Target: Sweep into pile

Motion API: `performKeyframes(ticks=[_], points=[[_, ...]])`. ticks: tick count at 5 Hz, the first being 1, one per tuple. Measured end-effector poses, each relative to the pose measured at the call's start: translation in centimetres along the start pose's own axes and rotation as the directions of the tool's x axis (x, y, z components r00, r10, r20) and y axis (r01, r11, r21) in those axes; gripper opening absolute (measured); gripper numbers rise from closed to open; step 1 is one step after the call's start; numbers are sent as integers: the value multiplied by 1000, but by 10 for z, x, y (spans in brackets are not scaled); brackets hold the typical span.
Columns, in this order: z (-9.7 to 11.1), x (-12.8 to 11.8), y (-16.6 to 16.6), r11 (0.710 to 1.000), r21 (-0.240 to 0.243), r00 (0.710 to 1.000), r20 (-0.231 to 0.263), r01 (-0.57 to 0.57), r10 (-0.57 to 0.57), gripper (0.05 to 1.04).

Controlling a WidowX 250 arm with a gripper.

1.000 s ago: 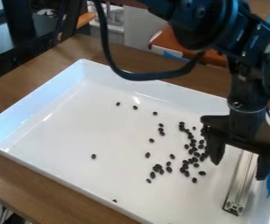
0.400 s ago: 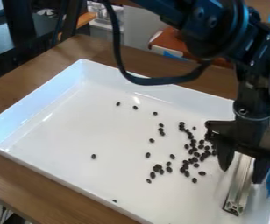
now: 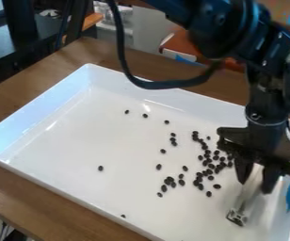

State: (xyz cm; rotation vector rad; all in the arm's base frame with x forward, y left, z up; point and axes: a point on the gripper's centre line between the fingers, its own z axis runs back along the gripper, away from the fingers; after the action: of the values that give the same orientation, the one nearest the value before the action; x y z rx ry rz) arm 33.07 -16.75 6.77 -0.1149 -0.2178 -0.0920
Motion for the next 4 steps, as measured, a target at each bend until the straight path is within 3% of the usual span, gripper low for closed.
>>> performKeyframes(ticks=[4], points=[[8,-12,63,999,-6,999,-14,-31,31,354]])
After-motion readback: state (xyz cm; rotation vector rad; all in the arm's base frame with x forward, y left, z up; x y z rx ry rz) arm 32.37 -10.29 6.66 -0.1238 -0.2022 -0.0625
